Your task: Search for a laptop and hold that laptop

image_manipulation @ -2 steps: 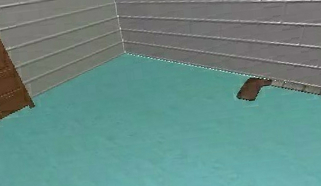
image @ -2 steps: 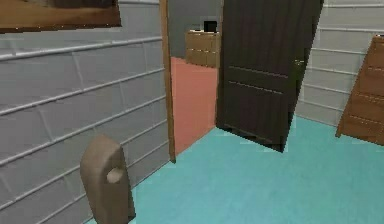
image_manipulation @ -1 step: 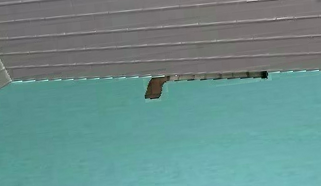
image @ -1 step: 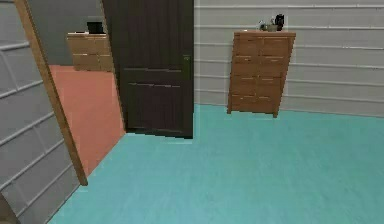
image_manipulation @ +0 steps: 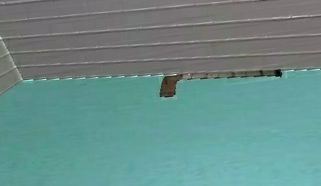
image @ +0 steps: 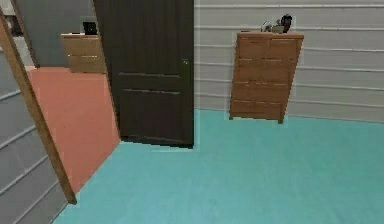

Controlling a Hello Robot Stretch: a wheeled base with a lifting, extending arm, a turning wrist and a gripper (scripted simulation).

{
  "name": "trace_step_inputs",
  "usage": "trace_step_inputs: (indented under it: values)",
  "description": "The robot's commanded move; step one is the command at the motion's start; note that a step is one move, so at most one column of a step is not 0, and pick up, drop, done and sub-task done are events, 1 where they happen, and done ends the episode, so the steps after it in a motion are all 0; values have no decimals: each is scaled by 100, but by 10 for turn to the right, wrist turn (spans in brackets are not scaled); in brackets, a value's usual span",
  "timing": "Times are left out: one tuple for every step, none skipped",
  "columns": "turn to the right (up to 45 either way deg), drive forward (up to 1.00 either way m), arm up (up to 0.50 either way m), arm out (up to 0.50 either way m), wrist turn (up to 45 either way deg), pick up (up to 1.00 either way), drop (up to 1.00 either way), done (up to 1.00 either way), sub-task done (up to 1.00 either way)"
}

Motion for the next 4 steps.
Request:
trace_step_inputs:
  values:
    - [-240,0,0,0,0,0,0,0,0]
    - [0,100,0,0,0,0,0,0,0]
    - [0,65,0,0,0,0,0,0,0]
    - [-210,0,0,0,0,0,0,0,0]
